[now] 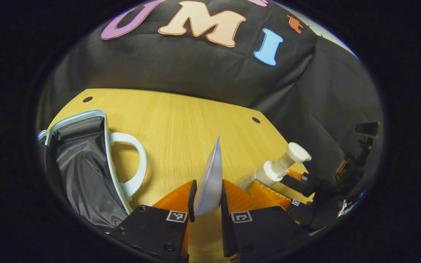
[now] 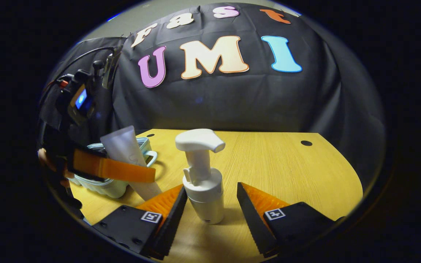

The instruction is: First open the suitcase, pack the skin care products into it, and then close the suitcase.

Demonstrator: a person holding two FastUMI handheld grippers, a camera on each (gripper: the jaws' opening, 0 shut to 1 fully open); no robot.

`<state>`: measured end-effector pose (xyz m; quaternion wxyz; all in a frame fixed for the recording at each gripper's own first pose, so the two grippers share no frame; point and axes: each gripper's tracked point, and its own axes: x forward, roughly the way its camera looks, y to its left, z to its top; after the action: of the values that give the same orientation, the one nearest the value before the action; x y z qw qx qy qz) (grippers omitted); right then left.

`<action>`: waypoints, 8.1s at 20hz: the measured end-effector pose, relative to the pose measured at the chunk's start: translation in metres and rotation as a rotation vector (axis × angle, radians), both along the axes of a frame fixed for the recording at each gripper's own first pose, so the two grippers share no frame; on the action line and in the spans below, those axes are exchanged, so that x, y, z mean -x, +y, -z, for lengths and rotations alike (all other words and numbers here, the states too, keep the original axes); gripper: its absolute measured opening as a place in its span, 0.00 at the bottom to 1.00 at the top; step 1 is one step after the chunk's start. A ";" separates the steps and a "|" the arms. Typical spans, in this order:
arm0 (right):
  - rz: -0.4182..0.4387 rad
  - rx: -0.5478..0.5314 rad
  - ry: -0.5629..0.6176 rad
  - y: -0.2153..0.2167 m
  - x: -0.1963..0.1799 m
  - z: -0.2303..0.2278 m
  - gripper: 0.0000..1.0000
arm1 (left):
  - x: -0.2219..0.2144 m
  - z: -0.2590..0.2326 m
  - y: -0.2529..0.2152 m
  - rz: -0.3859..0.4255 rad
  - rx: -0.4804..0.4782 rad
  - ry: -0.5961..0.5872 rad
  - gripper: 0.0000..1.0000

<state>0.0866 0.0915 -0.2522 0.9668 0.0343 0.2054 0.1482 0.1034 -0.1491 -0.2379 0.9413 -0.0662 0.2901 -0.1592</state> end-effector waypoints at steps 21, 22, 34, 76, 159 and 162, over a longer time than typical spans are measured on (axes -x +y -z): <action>0.045 -0.022 0.002 0.030 0.030 -0.073 0.61 | 0.055 -0.040 0.214 -0.125 -0.004 0.296 0.29; 0.048 -0.029 0.006 0.035 0.033 -0.078 0.58 | 0.058 -0.030 0.222 -0.116 -0.019 0.337 0.29; -0.020 -0.149 0.073 0.140 0.065 -0.132 0.61 | 0.046 0.031 0.255 -0.066 -0.001 0.585 0.29; -0.184 -0.119 0.213 0.319 -0.023 -0.034 0.99 | 0.210 -0.070 0.606 -0.923 0.323 0.232 0.96; 0.245 -0.130 0.013 -0.125 0.024 -0.120 0.98 | 0.006 -0.114 0.119 -0.204 -0.001 0.391 0.02; 0.231 -0.138 0.010 -0.121 0.022 -0.122 0.98 | 0.000 -0.095 0.120 -0.241 -0.038 0.427 0.02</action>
<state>0.0643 -0.0293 -0.1306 0.9717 0.1247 0.1945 0.0492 0.1036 -0.0294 -0.1427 0.8718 -0.1146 0.4757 -0.0228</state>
